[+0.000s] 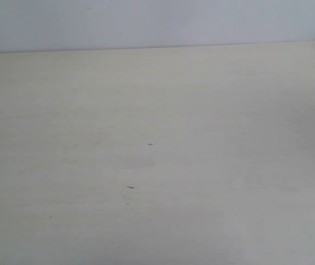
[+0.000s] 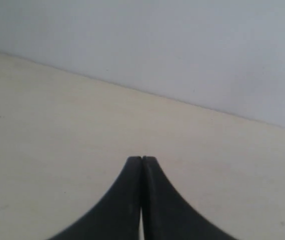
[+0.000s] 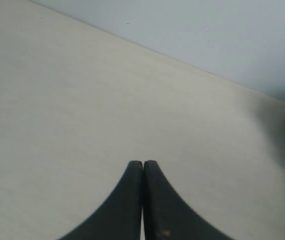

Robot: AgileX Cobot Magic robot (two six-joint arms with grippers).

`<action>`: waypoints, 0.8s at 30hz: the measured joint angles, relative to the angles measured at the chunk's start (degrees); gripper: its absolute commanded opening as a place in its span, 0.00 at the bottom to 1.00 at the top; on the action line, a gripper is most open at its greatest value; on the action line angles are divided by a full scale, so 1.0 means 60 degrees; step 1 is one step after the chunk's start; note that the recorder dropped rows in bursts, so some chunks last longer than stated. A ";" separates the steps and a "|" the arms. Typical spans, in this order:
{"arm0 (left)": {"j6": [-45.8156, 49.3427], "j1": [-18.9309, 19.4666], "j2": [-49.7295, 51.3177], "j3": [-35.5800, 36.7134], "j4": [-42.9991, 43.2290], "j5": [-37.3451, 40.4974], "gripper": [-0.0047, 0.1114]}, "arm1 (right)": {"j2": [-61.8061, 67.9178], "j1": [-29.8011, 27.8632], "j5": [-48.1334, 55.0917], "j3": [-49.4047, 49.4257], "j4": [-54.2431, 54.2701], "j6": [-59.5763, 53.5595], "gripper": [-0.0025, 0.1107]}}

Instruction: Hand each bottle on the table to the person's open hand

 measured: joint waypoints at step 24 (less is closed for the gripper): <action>0.6758 0.1079 0.0000 0.0000 -0.1893 -0.1033 0.04 | 0.0000 0.0000 0.0000 0.0000 0.0000 0.0000 0.02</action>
